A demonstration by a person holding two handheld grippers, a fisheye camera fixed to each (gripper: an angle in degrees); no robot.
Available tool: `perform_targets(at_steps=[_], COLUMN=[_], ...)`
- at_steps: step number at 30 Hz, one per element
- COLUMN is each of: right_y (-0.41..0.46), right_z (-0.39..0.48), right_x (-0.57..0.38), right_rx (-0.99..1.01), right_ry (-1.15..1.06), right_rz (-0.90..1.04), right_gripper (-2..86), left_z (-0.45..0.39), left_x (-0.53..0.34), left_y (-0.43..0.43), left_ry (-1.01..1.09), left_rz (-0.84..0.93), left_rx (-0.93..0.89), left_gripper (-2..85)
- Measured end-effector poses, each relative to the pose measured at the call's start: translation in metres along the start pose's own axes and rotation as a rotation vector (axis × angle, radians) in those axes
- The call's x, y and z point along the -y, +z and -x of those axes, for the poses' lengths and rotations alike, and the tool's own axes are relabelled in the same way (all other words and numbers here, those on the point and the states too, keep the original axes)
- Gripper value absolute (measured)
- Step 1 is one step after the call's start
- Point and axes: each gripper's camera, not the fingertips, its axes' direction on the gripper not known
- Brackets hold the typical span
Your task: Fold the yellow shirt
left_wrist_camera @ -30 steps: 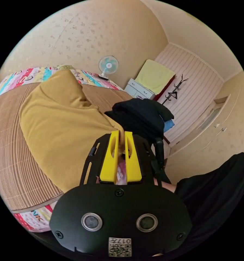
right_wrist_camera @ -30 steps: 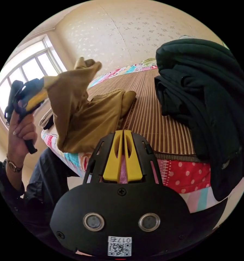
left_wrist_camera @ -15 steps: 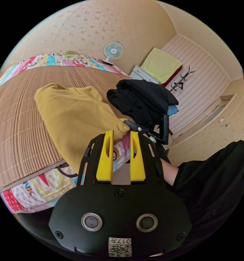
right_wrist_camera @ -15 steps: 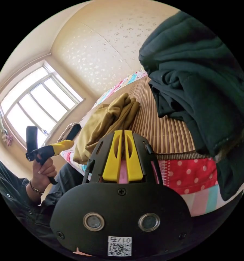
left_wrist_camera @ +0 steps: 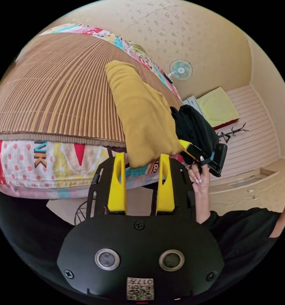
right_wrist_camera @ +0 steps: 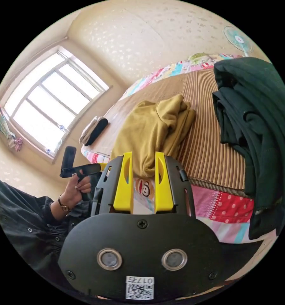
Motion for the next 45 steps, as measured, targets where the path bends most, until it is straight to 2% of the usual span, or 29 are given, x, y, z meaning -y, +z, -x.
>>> perform_targets(at_steps=[3, 4, 5, 9, 12, 15, 18, 22, 25, 29, 33, 35, 38, 42, 45], right_y=[-0.02, -0.035, -0.043, -0.01, -0.011, -0.018, -0.024, -0.037, -0.038, -0.022, -0.001, 0.015, 0.032, 0.04, 0.039], right_z=[-0.007, -0.014, -0.024, -0.054, -0.065, -0.081, -0.105, -0.126, -0.141, -0.158, -0.175, -0.188, -0.196, -0.206, -0.219], right_x=[-0.002, -0.005, -0.006, -0.01, -0.022, -0.026, -0.035, -0.06, -0.077, -0.092, -0.094, -0.095, -0.098, -0.101, -0.109], right_rx=[-0.018, -0.016, -0.02, -0.082, -0.065, -0.031, 0.084, 0.189, 0.273, 0.434, 0.571, 0.719, 0.866, 0.981, 1.127], right_ry=[-0.008, 0.005, 0.014, 0.033, 0.056, 0.092, 0.159, 0.176, 0.222, 0.268, 0.361, 0.432, 0.497, 0.573, 0.621], right_rz=[-0.065, -0.107, -0.107, 0.088, 0.038, 0.018, 0.004, 0.014, 0.071, 0.127, 0.131, 0.13, 0.129, 0.031, -0.143], right_gripper=[3.8, 3.1, 2.6, 1.8, 1.5, 1.8, 2.5, 4.4, 7.1, 10.8, 17.8, 23.6, 25.8, 25.7, 21.8], left_z=[0.021, 0.032, 0.041, 0.042, 0.048, 0.066, 0.089, 0.111, 0.108, 0.106, 0.094, 0.075, 0.044, 0.008, -0.016], left_x=[0.001, -0.002, -0.003, -0.009, -0.011, -0.006, 0.005, 0.014, 0.009, 0.003, -0.002, -0.007, -0.017, -0.034, -0.052], left_y=[-0.02, -0.033, -0.037, -0.033, -0.045, -0.06, -0.066, -0.049, -0.047, -0.038, -0.05, -0.06, -0.069, -0.076, -0.076], left_ry=[-0.02, -0.017, -0.007, 0.082, 0.067, -0.001, -0.029, -0.091, -0.078, -0.085, -0.07, -0.045, 0.014, 0.095, 0.137], left_rz=[-0.046, -0.083, -0.044, 0.103, 0.044, -0.022, -0.065, 0.01, -0.002, 0.069, 0.063, 0.06, 0.083, 0.105, 0.128], left_rx=[-0.15, -0.255, -0.284, -0.161, -0.195, -0.239, -0.352, -0.465, -0.442, -0.437, -0.48, -0.508, -0.527, -0.539, -0.566], left_gripper=[7.2, 6.5, 6.3, 6.3, 9.0, 16.1, 18.7, 17.2, 14.2, 8.5, 6.9, 6.7, 6.6, 6.6, 6.7])
